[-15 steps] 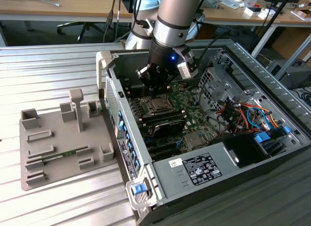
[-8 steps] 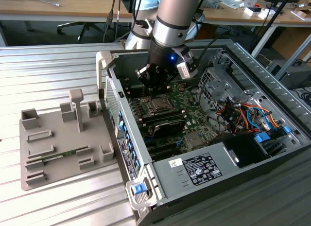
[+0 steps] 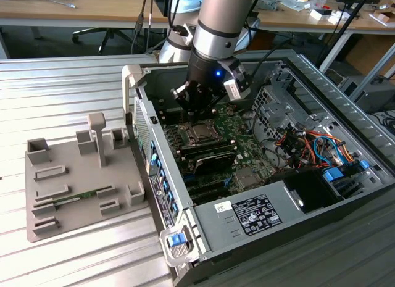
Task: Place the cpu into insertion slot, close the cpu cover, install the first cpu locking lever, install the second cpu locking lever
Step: 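Install the first cpu locking lever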
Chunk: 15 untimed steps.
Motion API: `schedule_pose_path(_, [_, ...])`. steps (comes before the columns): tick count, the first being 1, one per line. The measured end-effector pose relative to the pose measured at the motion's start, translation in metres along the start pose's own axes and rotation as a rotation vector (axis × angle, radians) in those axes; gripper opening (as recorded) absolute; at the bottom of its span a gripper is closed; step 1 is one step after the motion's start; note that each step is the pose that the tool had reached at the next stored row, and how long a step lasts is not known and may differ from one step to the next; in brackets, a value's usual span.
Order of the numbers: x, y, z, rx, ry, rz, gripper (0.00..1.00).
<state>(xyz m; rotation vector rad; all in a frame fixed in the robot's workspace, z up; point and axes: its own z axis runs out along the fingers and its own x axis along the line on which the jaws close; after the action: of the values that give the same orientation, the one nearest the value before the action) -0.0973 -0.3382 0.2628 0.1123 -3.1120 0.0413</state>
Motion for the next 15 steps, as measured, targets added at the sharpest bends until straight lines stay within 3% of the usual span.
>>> schedule_pose_path(12, [0.0019, 0.0002, 0.0001, 0.0, 0.0, 0.0, 0.1])
schedule_pose_path(15, [0.0056, 0.0004, 0.0002, -0.0001, -0.0001, 0.0, 0.1])
